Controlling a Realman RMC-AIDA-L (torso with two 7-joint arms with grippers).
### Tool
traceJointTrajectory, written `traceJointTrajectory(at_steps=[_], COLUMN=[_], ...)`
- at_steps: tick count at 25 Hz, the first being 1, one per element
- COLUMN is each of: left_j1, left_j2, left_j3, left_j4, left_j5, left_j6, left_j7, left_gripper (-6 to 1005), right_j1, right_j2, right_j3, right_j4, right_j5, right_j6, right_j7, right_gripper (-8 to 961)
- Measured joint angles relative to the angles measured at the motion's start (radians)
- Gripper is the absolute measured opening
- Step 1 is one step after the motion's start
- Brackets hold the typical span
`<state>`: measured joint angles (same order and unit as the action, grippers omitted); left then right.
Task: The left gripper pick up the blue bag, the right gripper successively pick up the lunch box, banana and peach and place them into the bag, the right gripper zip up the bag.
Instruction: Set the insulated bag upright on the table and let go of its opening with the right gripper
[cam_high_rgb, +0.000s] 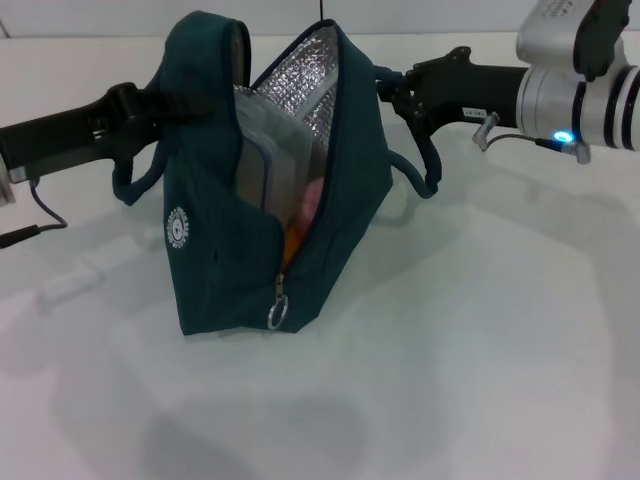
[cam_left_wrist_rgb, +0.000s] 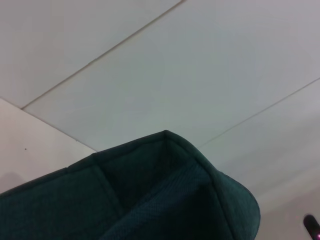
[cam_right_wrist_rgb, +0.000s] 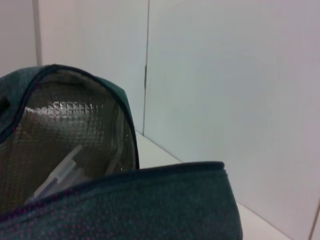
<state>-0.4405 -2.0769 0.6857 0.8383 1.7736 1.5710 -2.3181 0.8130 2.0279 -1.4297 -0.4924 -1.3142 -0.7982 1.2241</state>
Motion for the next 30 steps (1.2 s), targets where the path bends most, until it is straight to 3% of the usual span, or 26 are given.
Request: traceJointTrajectory(at_steps=[5, 10, 19, 25, 30], left_j1=[0.004, -0.001, -0.056, -0.063, -0.066], left_j2=[0.0, -0.006, -0.012, -0.013, -0.016], left_j3=[0.0, 0.005, 0.024, 0.134, 0.308], left_j4=[0.0, -0.008, -0.165, -0.286, -0.355], left_j5=[-0.013, -0.027, -0.059, -0.2, -0.37], left_j6=[0.0, 0.0, 0.032, 0.042, 0.041], left_j7=[0.004, 0.017, 0.081, 0.137, 0.169], left_gripper=[36, 36, 37, 37, 36], right_j1=[-0.05, -0.188, -0.366, -0.428, -0.444], right_j2=[0.0, -0.003, -0.013, -0.018, -0.027], right_j3=[0.0, 0.0, 0.009, 0.036, 0.1], right_j4=[-0.076, -0.272, -0.494, -0.55, -0.538], right_j5=[0.026, 0.036, 0.035, 0.026, 0.013], right_j6=[-0.002, -0.01, -0.111, -0.121, -0.193], right_j7=[0.001, 0.027, 0.072, 0.094, 0.11], right_gripper=[85, 70, 69, 68, 68])
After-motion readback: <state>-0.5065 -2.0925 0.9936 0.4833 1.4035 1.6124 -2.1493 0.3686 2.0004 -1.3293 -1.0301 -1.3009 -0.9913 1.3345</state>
